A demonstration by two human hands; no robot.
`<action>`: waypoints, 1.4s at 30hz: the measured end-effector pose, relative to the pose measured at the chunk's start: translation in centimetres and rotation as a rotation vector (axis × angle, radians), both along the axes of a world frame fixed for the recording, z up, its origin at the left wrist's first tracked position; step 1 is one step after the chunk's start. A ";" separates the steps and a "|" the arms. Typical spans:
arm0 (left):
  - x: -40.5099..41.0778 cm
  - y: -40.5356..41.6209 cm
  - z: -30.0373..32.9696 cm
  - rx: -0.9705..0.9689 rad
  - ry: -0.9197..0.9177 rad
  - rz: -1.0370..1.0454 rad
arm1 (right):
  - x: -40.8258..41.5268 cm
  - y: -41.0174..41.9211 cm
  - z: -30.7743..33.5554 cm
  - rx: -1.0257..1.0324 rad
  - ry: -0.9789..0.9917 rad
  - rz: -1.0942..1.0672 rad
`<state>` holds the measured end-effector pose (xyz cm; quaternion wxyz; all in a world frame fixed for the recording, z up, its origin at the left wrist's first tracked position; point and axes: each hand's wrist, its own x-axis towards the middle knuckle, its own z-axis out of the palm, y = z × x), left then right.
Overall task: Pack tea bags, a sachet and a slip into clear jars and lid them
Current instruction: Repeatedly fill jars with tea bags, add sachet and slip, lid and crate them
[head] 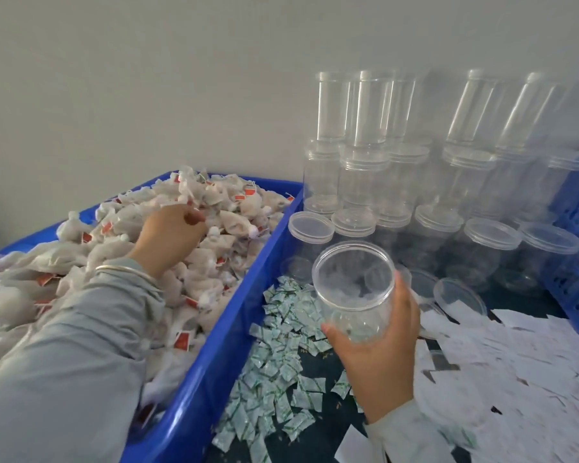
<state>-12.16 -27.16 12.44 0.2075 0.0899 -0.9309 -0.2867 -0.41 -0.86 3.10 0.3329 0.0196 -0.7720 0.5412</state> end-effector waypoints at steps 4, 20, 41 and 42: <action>-0.7 0.6 -1.3 -0.273 -0.223 -0.077 | -0.3 -1.8 -1.6 -0.083 -0.117 0.181; -1.6 0.7 -1.1 -0.488 -0.384 -0.065 | -0.1 -1.1 -3.9 -0.196 -0.309 0.280; 3.4 8.3 -0.1 0.924 -0.377 -0.890 | 0.1 -1.5 -3.9 -0.167 -0.360 0.307; 3.6 8.6 -0.2 0.885 -0.395 -0.911 | 0.0 -1.5 -3.9 -0.171 -0.361 0.311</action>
